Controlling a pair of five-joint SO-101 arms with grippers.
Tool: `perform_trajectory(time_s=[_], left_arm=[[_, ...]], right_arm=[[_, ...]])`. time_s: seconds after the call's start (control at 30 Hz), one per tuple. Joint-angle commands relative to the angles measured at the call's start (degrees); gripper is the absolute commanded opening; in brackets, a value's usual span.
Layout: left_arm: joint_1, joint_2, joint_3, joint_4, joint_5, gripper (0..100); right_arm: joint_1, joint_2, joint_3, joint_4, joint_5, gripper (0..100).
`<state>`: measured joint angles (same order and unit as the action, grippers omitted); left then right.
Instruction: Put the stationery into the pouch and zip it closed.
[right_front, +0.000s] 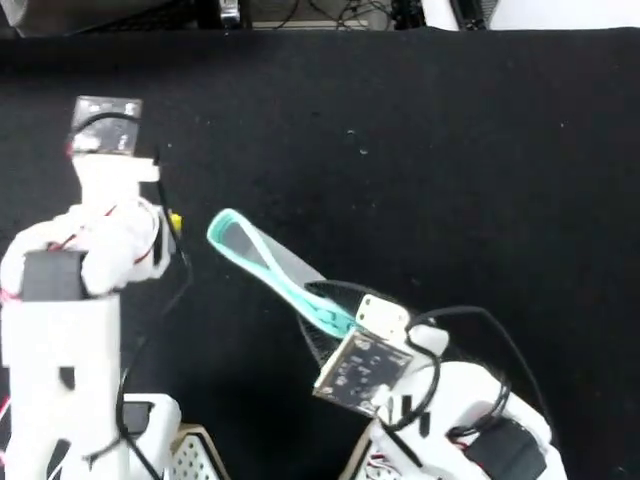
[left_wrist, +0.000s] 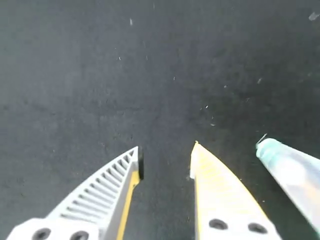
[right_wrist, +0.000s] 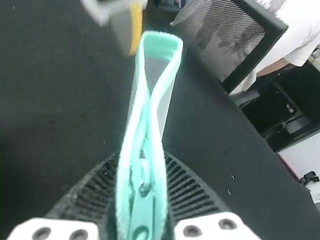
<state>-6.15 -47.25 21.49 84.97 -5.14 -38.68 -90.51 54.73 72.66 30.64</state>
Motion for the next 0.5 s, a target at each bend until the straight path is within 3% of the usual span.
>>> perform_trajectory(time_s=[0.0,0.1,0.47], left_arm=[[2.2,-1.8,-9.6,5.9,-0.6,20],[5.1,0.2,-14.2,9.7,-0.6,26],[11.5,1.1,-29.3,15.8,-0.6,25]], right_arm=[[0.1,0.6,4.1,0.0,1.3,1.2],[0.1,0.6,4.1,0.1,2.5,1.2],[0.1,0.6,4.1,1.0,2.4,1.2]])
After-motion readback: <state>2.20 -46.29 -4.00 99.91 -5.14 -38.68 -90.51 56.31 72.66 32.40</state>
